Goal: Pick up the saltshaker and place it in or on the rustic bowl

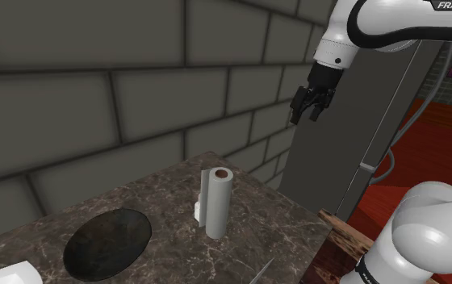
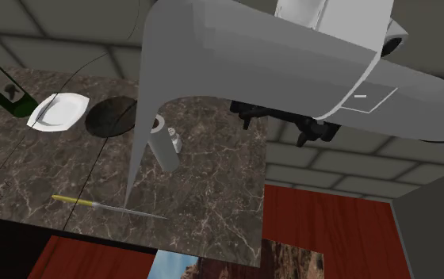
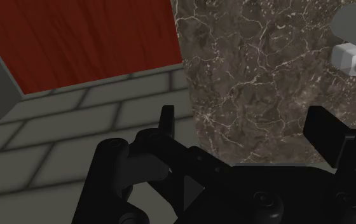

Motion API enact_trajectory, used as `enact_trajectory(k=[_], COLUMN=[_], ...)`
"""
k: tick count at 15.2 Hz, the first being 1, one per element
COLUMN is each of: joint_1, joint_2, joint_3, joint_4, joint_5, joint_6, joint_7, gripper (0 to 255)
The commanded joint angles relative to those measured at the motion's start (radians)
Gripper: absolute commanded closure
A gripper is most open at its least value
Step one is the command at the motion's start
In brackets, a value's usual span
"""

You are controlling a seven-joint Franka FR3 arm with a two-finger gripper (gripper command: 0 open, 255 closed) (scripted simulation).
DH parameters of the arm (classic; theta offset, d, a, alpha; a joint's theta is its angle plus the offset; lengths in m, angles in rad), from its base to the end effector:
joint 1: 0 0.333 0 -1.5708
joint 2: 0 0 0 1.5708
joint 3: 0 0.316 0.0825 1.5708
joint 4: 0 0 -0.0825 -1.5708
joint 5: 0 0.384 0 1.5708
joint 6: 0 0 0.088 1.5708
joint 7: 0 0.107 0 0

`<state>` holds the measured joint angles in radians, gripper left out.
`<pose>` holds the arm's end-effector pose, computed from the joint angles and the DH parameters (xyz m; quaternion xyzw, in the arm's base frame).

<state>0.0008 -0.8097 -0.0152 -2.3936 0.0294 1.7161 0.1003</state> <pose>0.3145 -0.0032 0.5937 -0.9960 0.0564 -0.0650 0.0231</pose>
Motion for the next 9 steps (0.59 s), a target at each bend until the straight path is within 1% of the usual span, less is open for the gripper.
enact_trajectory(k=[1, 9], joint_1=[0.000, 0.065], joint_2=[0.000, 0.194], joint_3=[0.000, 0.099], joint_4=[0.000, -0.014], joint_5=[0.000, 0.075], joint_6=[0.000, 0.153], joint_7=[0.000, 0.069], gripper=[0, 0])
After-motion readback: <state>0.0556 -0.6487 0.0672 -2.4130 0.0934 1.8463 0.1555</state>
